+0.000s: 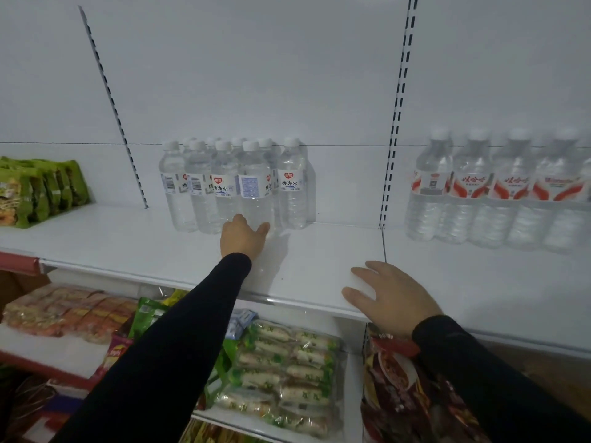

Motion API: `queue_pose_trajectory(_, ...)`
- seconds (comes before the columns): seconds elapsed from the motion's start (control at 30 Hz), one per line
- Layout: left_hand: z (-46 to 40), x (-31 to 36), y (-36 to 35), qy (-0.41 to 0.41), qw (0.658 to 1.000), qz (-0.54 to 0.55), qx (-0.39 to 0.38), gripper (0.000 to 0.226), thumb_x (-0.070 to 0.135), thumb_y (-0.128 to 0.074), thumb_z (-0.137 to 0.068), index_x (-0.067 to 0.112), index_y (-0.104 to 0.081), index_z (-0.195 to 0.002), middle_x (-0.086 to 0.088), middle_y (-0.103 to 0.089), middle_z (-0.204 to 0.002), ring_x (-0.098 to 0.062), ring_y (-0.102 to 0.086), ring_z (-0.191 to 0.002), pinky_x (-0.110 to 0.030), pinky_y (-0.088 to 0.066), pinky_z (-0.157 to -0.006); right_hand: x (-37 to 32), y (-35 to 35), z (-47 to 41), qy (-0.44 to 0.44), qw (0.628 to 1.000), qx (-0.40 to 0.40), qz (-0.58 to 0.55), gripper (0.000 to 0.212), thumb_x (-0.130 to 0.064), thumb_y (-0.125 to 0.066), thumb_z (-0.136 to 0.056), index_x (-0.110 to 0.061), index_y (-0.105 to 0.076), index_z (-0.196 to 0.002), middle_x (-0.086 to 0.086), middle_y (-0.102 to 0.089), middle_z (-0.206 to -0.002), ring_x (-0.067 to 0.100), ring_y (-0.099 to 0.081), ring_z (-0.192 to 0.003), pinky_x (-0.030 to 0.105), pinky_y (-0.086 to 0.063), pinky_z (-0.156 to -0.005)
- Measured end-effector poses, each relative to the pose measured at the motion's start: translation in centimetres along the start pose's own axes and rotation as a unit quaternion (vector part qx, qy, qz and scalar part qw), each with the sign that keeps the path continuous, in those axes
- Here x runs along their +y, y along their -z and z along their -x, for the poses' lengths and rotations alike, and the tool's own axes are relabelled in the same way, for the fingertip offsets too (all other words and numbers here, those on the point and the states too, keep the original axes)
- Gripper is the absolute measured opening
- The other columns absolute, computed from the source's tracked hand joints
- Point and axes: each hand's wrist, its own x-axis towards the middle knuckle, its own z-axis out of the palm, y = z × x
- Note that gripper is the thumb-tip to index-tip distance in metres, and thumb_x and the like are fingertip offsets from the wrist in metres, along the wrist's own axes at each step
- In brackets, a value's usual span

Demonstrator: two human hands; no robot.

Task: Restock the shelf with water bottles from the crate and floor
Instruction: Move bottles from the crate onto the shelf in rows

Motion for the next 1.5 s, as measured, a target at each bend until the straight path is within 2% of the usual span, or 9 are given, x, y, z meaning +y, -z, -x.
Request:
queue_pose_trajectory(0.2,7.6,-0.4,4.7,-0.081,0.996,0.028,-0.018,0.047,0.046,-0.057,-0.093,0.014,-0.059,-0.126,-0.004,-0.065,-0.117,-0.015,-0.057,-0.100,-0.027,-0.041,-0.085,-0.3,0.3,0.7,0.042,0.997,0.056,-0.038,0.061,-0.055,-0.041,-0.099,-0.019,-0.042,-0.149,0.003,-0.036,-0.156,0.019,-0.032,-0.143,0.028,-0.022,-0.115)
queue_pose_trajectory(0.43,20.0,-5.6,5.8,-0.115,0.992,0.059,0.000,0.038,0.043,-0.059,-0.093,0.018,-0.064,-0.122,0.007,-0.065,-0.114,-0.006,-0.060,-0.102,-0.015,-0.044,-0.081,0.3,-3.9,7.2,0.246,0.926,0.285,-0.031,0.045,-0.035,-0.050,-0.095,-0.004,-0.065,-0.124,0.017,-0.062,-0.126,0.029,-0.060,-0.111,0.035,-0.049,-0.091)
queue_pose_trajectory(0.53,25.0,-10.3,2.8,-0.103,0.988,-0.036,-0.110,0.045,0.045,-0.057,-0.094,0.016,-0.059,-0.128,0.001,-0.062,-0.123,-0.013,-0.058,-0.111,-0.025,-0.046,-0.086,1.9,-10.2,12.5,0.235,0.946,0.210,-0.082,0.044,-0.035,-0.051,-0.095,-0.004,-0.065,-0.123,0.016,-0.061,-0.126,0.028,-0.058,-0.113,0.036,-0.048,-0.094)
queue_pose_trajectory(0.67,31.2,-16.0,-2.2,-0.035,0.945,-0.119,-0.304,0.057,0.050,-0.053,-0.094,0.018,-0.047,-0.141,-0.005,-0.050,-0.141,-0.020,-0.050,-0.124,-0.028,-0.041,-0.095,4.6,-19.9,20.1,0.078,0.987,-0.074,-0.120,0.068,-0.061,-0.038,-0.090,-0.014,-0.058,-0.135,0.008,-0.052,-0.140,0.026,-0.052,-0.127,0.035,-0.044,-0.104)
queue_pose_trajectory(0.77,34.1,-18.9,-5.3,0.004,0.902,-0.158,-0.401,0.054,0.046,-0.052,-0.096,0.018,-0.046,-0.141,-0.007,-0.049,-0.143,-0.023,-0.049,-0.126,-0.027,-0.038,-0.096,6.2,-25.7,24.0,-0.028,0.965,-0.220,-0.141,0.097,-0.087,-0.019,-0.077,-0.023,-0.047,-0.144,0.001,-0.043,-0.149,0.019,-0.044,-0.134,0.028,-0.035,-0.107)
queue_pose_trajectory(0.87,36.2,-22.0,-8.4,0.015,0.864,-0.180,-0.470,0.045,0.048,-0.049,-0.097,0.020,-0.054,-0.131,-0.010,-0.060,-0.126,-0.027,-0.060,-0.109,-0.027,-0.046,-0.084,6.5,-30.2,26.5,-0.109,0.931,-0.314,-0.154,0.077,-0.073,-0.035,-0.091,-0.026,-0.033,-0.151,-0.002,-0.030,-0.158,0.019,-0.033,-0.143,0.030,-0.031,-0.112)
queue_pose_trajectory(0.93,37.4,-24.0,-10.1,0.014,0.847,-0.190,-0.496,0.041,0.048,-0.048,-0.097,0.023,-0.053,-0.130,-0.011,-0.062,-0.122,-0.029,-0.061,-0.104,-0.028,-0.044,-0.076,6.6,-32.8,27.9,-0.155,0.910,-0.347,-0.164,0.065,-0.060,-0.042,-0.097,-0.027,-0.033,-0.151,-0.001,-0.029,-0.159,0.019,-0.035,-0.142,0.031,-0.033,-0.111)
queue_pose_trajectory(1.17,40.3,-28.6,-16.5,0.012,0.806,-0.214,-0.551,0.059,0.033,-0.045,-0.100,0.014,-0.024,-0.152,-0.014,-0.035,-0.152,-0.030,-0.041,-0.133,-0.029,-0.035,-0.100,7.7,-40.2,30.6,-0.240,0.864,-0.399,-0.192,0.057,-0.056,-0.048,-0.096,-0.023,-0.042,-0.143,0.005,-0.046,-0.145,0.022,-0.051,-0.123,0.034,-0.043,-0.098)
queue_pose_trajectory(1.5,38.0,-32.5,-27.9,-0.019,0.741,-0.374,-0.557,0.050,0.015,-0.047,-0.096,-0.003,-0.033,-0.140,-0.026,-0.047,-0.136,-0.039,-0.050,-0.123,-0.044,-0.045,-0.095,5.9,-50.0,30.4,-0.257,0.815,-0.409,-0.320,0.061,-0.041,-0.060,-0.095,-0.019,-0.039,-0.148,0.005,-0.043,-0.149,0.020,-0.050,-0.130,0.033,-0.044,-0.104)
